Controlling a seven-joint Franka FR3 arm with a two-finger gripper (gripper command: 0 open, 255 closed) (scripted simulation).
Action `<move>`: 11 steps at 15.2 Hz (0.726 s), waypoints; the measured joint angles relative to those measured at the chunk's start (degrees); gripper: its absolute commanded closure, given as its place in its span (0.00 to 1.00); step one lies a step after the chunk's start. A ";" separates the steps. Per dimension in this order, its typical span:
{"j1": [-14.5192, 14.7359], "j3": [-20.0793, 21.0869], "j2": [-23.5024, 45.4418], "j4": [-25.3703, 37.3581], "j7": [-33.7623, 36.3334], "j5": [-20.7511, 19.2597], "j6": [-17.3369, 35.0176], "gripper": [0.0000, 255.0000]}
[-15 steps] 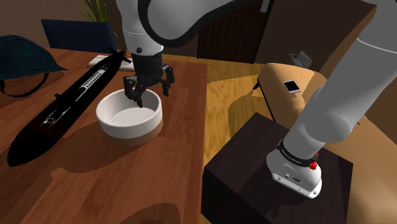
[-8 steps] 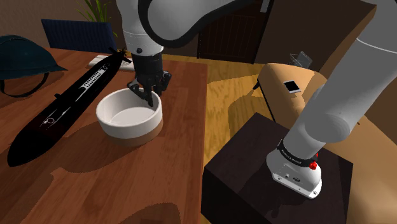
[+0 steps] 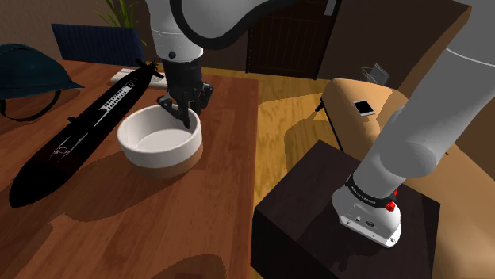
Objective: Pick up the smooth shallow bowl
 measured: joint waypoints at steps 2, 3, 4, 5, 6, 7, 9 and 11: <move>0.02 0.00 -0.36 1.12 -0.05 0.19 -1.41 1.00; 0.00 -0.03 -0.59 1.85 -0.14 0.33 -2.34 1.00; -0.05 -0.10 -0.88 2.26 -0.31 0.49 -2.99 1.00; -0.05 -0.12 -1.06 2.74 -0.35 0.58 -3.62 1.00; -0.08 -0.15 -1.01 3.63 -0.39 0.55 -4.47 1.00; -0.14 -0.24 -1.40 4.07 -0.57 0.77 -5.24 1.00; -0.11 -0.19 -1.33 5.73 -0.46 0.72 -6.84 1.00; -0.16 -0.29 -1.74 7.01 -0.65 0.93 -8.46 1.00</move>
